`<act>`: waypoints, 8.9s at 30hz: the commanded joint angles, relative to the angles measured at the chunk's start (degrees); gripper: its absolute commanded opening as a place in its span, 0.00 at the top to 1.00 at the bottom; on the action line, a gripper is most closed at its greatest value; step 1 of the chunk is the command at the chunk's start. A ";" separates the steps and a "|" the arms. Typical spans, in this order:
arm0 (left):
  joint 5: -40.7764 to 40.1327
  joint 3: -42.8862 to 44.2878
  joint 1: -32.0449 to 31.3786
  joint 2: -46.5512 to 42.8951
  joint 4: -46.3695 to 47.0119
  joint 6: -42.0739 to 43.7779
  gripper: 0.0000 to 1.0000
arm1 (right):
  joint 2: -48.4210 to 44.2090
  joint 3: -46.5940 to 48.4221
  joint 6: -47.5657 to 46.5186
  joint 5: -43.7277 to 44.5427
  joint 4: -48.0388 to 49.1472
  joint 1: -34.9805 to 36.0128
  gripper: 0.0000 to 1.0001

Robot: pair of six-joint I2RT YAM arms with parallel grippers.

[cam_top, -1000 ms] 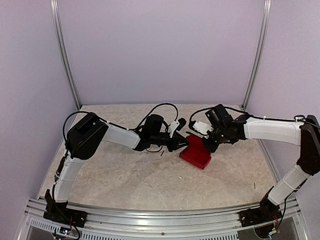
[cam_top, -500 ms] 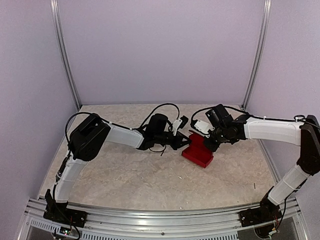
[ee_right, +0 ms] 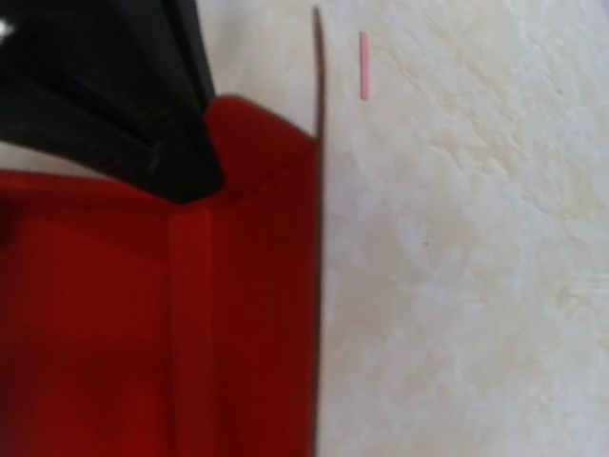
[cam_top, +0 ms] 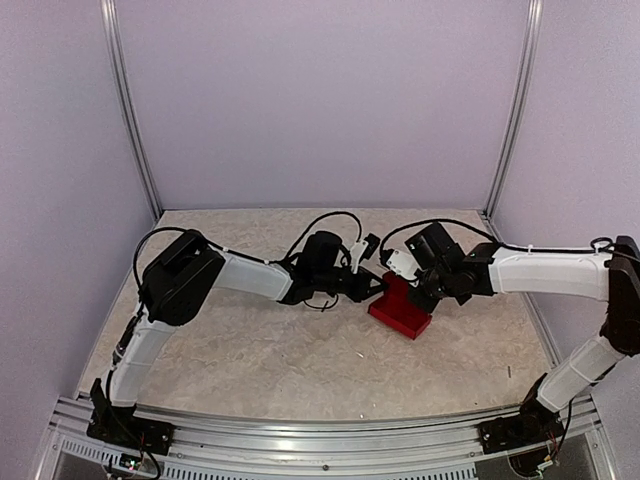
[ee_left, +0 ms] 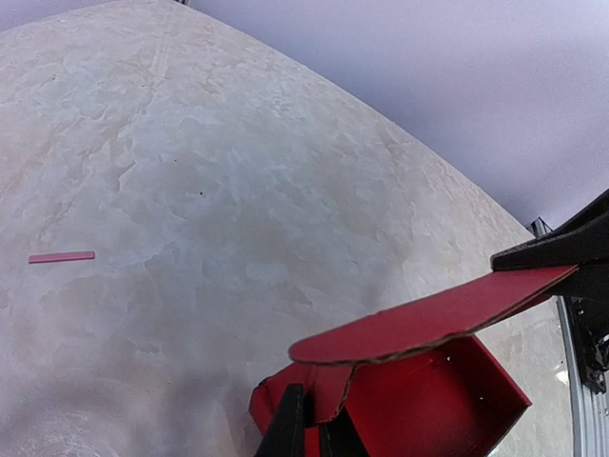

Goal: Fold the paper box

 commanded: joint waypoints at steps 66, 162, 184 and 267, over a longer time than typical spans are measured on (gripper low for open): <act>-13.14 -39.22 -13.58 -16.07 27.63 -8.63 0.88 | -9.87 -22.28 -20.00 -2.90 14.43 10.42 1.00; -23.69 -31.57 -7.40 -29.30 -1.56 -11.19 0.62 | 4.85 1.90 -14.12 -49.14 -6.40 -20.50 0.53; -17.31 -26.30 -9.02 -20.75 -3.89 -9.83 0.52 | 16.47 1.46 -8.83 -52.33 -4.63 -20.53 0.87; -16.22 -29.10 -5.05 -26.87 -11.07 -0.15 0.42 | 7.62 15.02 -2.36 -46.62 -24.33 -13.86 0.64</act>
